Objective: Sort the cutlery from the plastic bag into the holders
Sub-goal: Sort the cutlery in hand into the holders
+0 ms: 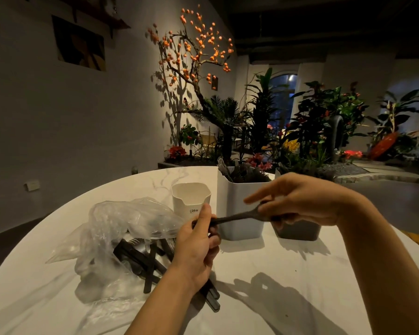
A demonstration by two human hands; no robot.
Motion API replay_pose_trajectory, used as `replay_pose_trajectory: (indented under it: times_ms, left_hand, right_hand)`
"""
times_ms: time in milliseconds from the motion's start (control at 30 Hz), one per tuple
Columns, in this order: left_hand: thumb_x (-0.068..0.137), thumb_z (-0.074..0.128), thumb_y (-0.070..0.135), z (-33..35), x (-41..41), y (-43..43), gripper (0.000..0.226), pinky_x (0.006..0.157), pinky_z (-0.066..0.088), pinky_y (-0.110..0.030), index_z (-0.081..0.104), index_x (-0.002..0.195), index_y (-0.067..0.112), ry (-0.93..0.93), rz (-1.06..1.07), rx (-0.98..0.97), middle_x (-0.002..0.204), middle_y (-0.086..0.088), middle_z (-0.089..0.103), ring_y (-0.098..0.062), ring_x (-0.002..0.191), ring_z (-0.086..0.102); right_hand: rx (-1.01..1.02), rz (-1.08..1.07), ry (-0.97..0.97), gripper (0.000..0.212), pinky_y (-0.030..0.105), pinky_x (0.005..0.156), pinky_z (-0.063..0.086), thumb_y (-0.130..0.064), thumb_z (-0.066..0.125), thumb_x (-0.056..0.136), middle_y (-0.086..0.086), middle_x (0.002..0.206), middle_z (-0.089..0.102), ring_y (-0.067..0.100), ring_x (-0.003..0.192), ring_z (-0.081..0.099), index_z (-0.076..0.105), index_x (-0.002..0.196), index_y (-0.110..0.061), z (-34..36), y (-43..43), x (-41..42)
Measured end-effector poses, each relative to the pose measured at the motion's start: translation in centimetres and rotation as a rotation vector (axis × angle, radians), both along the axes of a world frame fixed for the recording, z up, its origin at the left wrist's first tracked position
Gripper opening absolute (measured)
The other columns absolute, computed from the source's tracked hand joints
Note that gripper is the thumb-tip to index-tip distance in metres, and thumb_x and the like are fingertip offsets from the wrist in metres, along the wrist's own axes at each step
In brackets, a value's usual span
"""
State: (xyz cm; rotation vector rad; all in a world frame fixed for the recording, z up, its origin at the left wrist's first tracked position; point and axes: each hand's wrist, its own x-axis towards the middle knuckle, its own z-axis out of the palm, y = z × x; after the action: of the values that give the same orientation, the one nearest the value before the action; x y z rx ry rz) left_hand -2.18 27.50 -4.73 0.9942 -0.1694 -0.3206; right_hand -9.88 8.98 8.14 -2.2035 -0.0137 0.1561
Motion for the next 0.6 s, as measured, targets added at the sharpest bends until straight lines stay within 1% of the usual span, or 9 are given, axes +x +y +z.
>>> replay_pose_trajectory:
  times_ms: [67, 133, 200, 233, 333, 400, 500, 533, 600]
  left_hand:
    - [0.101, 0.057, 0.041, 0.2, -0.2, 0.0, 0.030, 0.038, 0.028, -0.017, 0.058, 0.090, 0.013, -0.007, -0.051, -0.004, 0.059, 0.002, 0.047, -0.007, 0.044, 0.036]
    - [0.102, 0.055, 0.034, 0.4, -0.3, 0.0, 0.023, 0.038, 0.028, -0.015, 0.056, 0.091, 0.015, 0.021, -0.091, -0.069, 0.059, 0.003, 0.047, -0.006, 0.043, 0.036]
    - [0.101, 0.056, 0.026, 0.6, -0.2, 0.1, 0.013, 0.038, 0.030, -0.014, 0.055, 0.095, 0.014, 0.080, -0.119, -0.211, 0.061, 0.003, 0.047, -0.004, 0.043, 0.039]
    - [0.097, 0.057, 0.022, 0.6, -0.1, 0.2, 0.009, 0.038, 0.031, -0.013, 0.055, 0.097, 0.013, 0.116, -0.129, -0.291, 0.062, 0.003, 0.048, -0.003, 0.043, 0.040]
    - [0.096, 0.056, 0.020, 0.4, 0.3, 0.3, 0.008, 0.039, 0.033, -0.014, 0.059, 0.096, 0.013, 0.198, -0.133, -0.418, 0.064, 0.003, 0.048, -0.004, 0.045, 0.042]
    - [0.101, 0.054, 0.021, 0.3, 0.5, 0.3, 0.011, 0.040, 0.033, -0.015, 0.059, 0.094, 0.015, 0.220, -0.129, -0.424, 0.065, 0.004, 0.048, -0.004, 0.046, 0.041]
    - [0.096, 0.058, 0.022, 0.1, 0.9, 0.3, 0.007, 0.042, 0.033, -0.015, 0.056, 0.092, 0.016, 0.211, -0.118, -0.418, 0.066, 0.004, 0.048, -0.005, 0.047, 0.040]
    - [0.091, 0.060, 0.023, 0.0, 1.0, 0.3, 0.008, 0.042, 0.033, -0.015, 0.055, 0.091, 0.016, 0.202, -0.115, -0.419, 0.066, 0.004, 0.048, -0.005, 0.047, 0.040]
    - [0.086, 0.062, 0.025, -0.1, 1.2, 0.3, 0.013, 0.044, 0.033, -0.016, 0.053, 0.090, 0.016, 0.188, -0.115, -0.410, 0.066, 0.003, 0.048, -0.005, 0.047, 0.040]
  right_hand:
    - [0.042, -0.106, -0.085, 0.021, 0.028, 0.069, 0.051, -0.010, 0.070, 0.089, 0.007, 0.088, 0.076, 0.015, 0.071, 0.067, 0.075, 0.109, -0.015, -0.1, -0.3, 0.5]
    - [0.094, -0.210, -0.185, 0.018, 0.027, 0.066, 0.048, -0.019, 0.071, 0.088, 0.011, 0.090, 0.076, 0.015, 0.069, 0.065, 0.074, 0.104, -0.010, -0.5, -0.4, 1.1]
    - [0.244, -0.250, -0.294, 0.036, 0.022, 0.062, 0.049, -0.034, 0.070, 0.083, 0.015, 0.097, 0.075, 0.014, 0.071, 0.066, 0.071, 0.107, -0.007, -0.9, 0.0, 1.7]
    - [0.350, -0.239, -0.333, 0.043, 0.020, 0.063, 0.052, -0.037, 0.070, 0.079, 0.014, 0.104, 0.074, 0.013, 0.075, 0.068, 0.069, 0.112, -0.009, -1.1, 0.4, 2.0]
    - [0.685, -0.170, -0.389, 0.065, 0.021, 0.080, 0.058, -0.026, 0.073, 0.074, 0.010, 0.124, 0.067, 0.015, 0.098, 0.071, 0.058, 0.134, -0.009, -1.9, 2.3, 3.0]
    - [0.809, -0.176, -0.389, 0.073, 0.024, 0.082, 0.059, -0.016, 0.074, 0.077, 0.011, 0.125, 0.064, 0.017, 0.099, 0.071, 0.046, 0.144, -0.009, -2.4, 3.5, 3.8]
    - [0.859, -0.206, -0.386, 0.061, 0.025, 0.080, 0.059, -0.008, 0.068, 0.088, 0.013, 0.114, 0.069, 0.021, 0.101, 0.069, 0.044, 0.144, -0.007, -3.5, 4.9, 4.7]
    - [0.869, -0.198, -0.388, 0.053, 0.024, 0.081, 0.059, -0.008, 0.067, 0.090, 0.014, 0.113, 0.069, 0.022, 0.102, 0.069, 0.049, 0.140, -0.004, -3.9, 5.1, 4.9]
    - [0.862, -0.158, -0.385, 0.029, 0.024, 0.083, 0.057, -0.007, 0.064, 0.093, 0.013, 0.112, 0.068, 0.020, 0.100, 0.066, 0.062, 0.122, -0.004, -4.4, 5.3, 5.2]
